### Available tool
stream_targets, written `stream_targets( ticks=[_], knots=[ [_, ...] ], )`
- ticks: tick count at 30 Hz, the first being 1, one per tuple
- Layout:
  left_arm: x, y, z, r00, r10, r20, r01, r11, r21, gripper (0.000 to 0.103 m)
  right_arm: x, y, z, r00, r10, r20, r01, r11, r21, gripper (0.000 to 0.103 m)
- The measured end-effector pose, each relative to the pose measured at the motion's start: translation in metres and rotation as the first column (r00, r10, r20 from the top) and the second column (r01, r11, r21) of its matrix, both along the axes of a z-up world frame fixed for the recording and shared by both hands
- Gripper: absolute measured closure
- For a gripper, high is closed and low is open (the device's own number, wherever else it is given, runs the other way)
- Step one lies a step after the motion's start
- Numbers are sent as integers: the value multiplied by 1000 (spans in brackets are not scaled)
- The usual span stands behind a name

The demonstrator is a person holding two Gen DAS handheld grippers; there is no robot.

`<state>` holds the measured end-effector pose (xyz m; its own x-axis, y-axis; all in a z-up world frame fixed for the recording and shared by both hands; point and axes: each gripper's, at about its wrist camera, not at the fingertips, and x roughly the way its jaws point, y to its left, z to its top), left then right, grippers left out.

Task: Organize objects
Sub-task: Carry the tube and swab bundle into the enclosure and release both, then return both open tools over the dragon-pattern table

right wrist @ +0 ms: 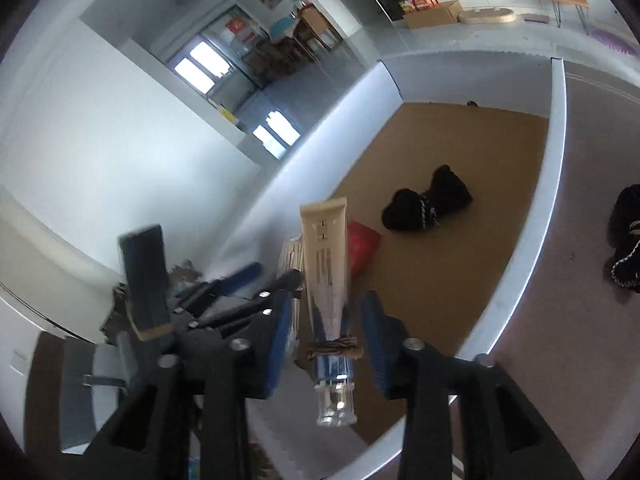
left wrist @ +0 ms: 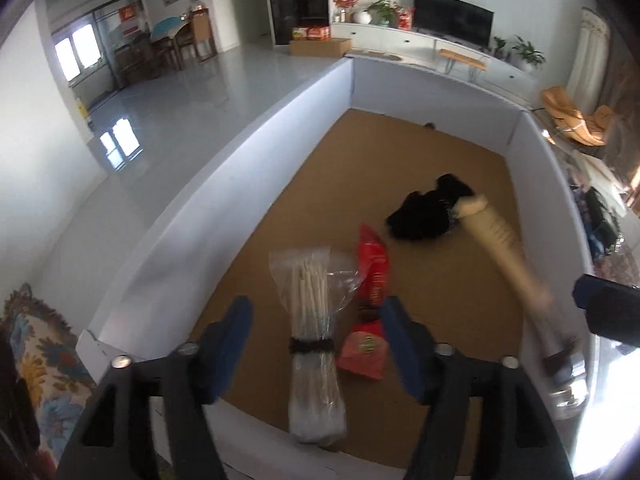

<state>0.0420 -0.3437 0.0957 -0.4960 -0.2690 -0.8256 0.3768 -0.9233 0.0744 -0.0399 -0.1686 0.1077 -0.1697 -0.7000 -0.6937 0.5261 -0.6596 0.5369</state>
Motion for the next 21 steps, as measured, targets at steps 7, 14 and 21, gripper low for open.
stream_targets(
  ticks=[7, 14, 21],
  knots=[
    [25, -4, 5, 992, 65, -105, -66, 998, -4, 16, 24, 66, 7, 958, -85, -275, 126, 983, 135, 11],
    [46, 56, 43, 965, -62, -254, 67, 998, 11, 16, 35, 219, -40, 871, -219, -440, 385, 861, 333, 2],
    [61, 184, 88, 853, -370, -368, 414, 909, 44, 16, 40, 344, -103, 826, -383, -413, 553, 693, 464, 2]
  ],
)
